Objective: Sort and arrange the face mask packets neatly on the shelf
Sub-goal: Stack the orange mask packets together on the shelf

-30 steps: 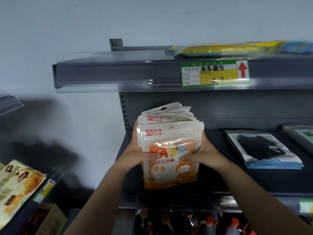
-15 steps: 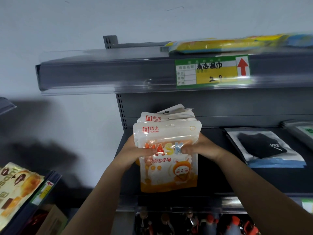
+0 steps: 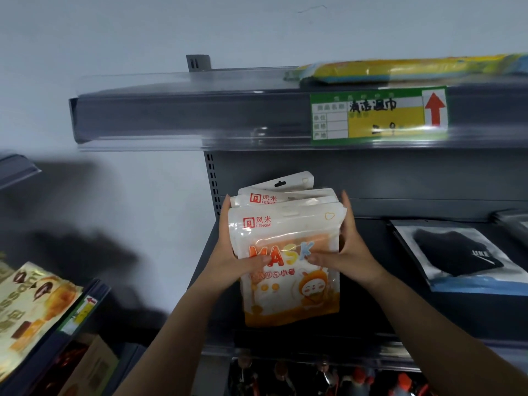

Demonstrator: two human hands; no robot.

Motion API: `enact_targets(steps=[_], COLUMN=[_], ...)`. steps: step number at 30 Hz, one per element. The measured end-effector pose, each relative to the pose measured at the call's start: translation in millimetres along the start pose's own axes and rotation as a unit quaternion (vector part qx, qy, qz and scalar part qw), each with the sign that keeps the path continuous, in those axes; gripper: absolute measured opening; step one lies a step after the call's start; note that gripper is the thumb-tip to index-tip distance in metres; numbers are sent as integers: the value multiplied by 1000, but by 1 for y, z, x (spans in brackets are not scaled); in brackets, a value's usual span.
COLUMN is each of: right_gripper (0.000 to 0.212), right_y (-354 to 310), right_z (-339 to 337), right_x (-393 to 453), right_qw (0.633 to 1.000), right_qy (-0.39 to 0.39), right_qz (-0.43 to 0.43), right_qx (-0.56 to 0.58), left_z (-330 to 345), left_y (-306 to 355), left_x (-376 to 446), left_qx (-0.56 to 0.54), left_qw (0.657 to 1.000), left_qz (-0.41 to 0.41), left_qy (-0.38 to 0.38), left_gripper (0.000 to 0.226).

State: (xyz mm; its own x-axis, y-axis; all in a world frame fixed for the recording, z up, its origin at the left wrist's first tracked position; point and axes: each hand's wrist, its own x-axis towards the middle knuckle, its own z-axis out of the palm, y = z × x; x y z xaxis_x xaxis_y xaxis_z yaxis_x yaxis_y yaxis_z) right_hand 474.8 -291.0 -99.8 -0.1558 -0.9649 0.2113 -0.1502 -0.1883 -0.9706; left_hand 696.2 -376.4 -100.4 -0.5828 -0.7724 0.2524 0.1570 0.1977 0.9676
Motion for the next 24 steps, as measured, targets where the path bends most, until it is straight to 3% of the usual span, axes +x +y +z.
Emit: enact_targets(steps=[3,6,10,13,16,21,24], right_gripper=[126,121,120,117,104,82,75], right_y=[1,3,4,0,-4,-33,-52], right_z=[4,15,22,20,18,4,-3], right_x=[-6,-7,-4,-4,-3,-5,-4], right_qw=[999,997,996,996,997,993,992], right_qy=[20,25,33,38,45,98,111], right_qz=[-27,-46,-60,-64,-55,-46,-42], right_qx=[14,49,57,46,33,-43,-48], left_z=[6,6,8,13,19,32,36], left_y=[0,-4,-7,-9,-4,19,37], left_x=[-3,-1,-1,2,4,11,27], left_qx=[6,-10,-28,-40,-52,-100,-114], left_qw=[1000,1000,999,998,996,993,991], left_qz=[12,-13,-35,-36,-51,-62,-66], left_qy=[3,-1,6,13,45,28,-6], left_gripper=[114,133,135,114,112,54,45])
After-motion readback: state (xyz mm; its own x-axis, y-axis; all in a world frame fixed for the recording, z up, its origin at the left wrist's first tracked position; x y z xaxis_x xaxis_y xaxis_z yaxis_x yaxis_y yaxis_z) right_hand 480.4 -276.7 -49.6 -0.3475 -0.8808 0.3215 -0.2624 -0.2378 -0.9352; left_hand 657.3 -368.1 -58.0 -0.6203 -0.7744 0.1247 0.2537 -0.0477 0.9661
